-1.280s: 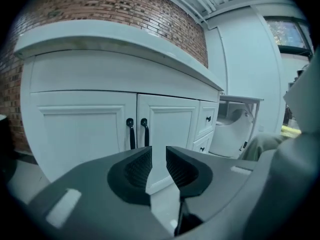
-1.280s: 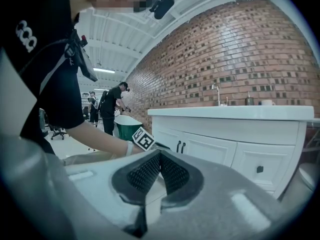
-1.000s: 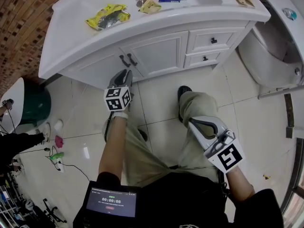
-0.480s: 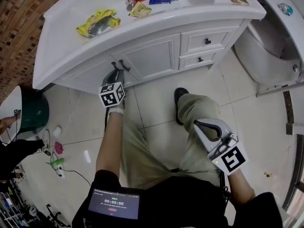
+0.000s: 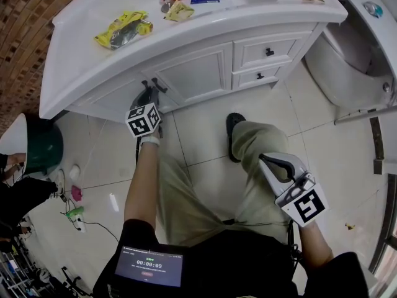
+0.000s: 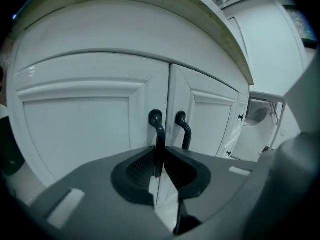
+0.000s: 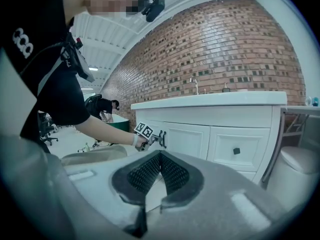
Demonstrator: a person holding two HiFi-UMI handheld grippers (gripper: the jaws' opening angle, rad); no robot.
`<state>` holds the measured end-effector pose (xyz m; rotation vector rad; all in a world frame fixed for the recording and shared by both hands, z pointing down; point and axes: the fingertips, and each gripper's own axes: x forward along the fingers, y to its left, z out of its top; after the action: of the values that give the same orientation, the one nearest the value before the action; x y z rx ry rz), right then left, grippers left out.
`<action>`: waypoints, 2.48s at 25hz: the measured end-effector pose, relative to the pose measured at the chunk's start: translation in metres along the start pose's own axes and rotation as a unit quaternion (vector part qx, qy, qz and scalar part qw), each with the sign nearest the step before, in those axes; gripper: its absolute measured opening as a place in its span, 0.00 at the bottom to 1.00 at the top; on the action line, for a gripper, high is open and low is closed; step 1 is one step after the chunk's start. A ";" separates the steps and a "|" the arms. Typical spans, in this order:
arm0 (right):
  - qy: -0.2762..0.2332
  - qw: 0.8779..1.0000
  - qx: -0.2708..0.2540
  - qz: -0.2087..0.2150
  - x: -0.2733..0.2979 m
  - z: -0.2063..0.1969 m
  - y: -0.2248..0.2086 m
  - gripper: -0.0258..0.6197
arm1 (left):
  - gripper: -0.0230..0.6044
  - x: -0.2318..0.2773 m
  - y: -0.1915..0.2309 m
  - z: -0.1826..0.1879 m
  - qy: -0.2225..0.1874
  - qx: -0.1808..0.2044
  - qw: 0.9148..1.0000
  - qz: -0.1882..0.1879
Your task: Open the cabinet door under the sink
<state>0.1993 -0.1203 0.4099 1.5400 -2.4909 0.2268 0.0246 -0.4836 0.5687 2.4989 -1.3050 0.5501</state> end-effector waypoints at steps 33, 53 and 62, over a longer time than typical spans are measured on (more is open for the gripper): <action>-0.014 0.999 -0.014 0.050 0.031 0.028 0.048 0.03 | 0.15 -0.086 -0.011 -0.046 -0.016 -0.035 0.999 0.011; -0.022 0.995 -0.034 0.089 0.063 0.043 0.086 0.03 | 0.15 -0.150 0.001 -0.083 -0.008 -0.069 0.998 0.003; -0.024 0.994 -0.036 0.104 0.076 0.049 0.099 0.03 | 0.15 -0.171 0.008 -0.093 -0.009 -0.072 0.997 0.005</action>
<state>0.0734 -0.1533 0.3795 1.2732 -2.6667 0.1306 -0.0910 -0.3264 0.5754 2.3858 -1.3158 0.4202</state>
